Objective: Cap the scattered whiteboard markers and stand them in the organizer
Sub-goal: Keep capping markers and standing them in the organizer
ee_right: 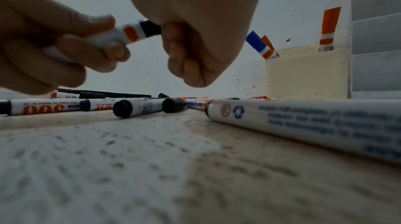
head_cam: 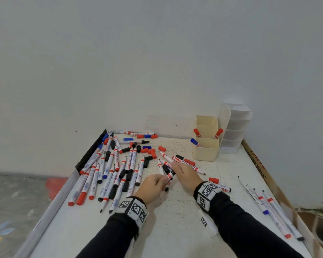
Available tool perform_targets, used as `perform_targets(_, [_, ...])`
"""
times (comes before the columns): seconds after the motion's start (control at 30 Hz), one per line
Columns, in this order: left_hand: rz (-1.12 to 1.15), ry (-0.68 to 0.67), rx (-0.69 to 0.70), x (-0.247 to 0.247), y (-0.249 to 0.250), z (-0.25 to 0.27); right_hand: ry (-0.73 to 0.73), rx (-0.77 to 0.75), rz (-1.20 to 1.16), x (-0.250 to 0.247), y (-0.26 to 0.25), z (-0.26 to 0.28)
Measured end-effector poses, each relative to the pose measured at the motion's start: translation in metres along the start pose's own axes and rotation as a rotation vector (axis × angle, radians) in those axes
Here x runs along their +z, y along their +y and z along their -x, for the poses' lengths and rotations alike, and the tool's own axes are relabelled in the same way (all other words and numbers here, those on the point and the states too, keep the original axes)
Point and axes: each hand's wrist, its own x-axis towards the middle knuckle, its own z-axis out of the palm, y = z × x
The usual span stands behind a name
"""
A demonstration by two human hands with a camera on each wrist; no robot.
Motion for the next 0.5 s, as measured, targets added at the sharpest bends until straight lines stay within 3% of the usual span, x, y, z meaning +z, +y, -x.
perform_targets(0.1, [0.195, -0.082, -0.112, -0.001, 0.003, 0.001, -0.051, -0.042, 0.010, -0.003, 0.000, 0.001])
perform_targets(0.2, [0.221, -0.098, -0.094, 0.002, 0.004, 0.000, -0.094, -0.041, 0.051, -0.010, 0.004, 0.000])
perform_targets(0.33, [0.063, -0.017, -0.048, 0.002, 0.003, -0.003, -0.087, -0.040, 0.128, -0.029, 0.005, -0.006])
perform_targets(0.5, [-0.248, -0.033, -0.083, 0.000, 0.007, -0.014, 0.151, -0.058, -0.016, -0.077, -0.005, -0.010])
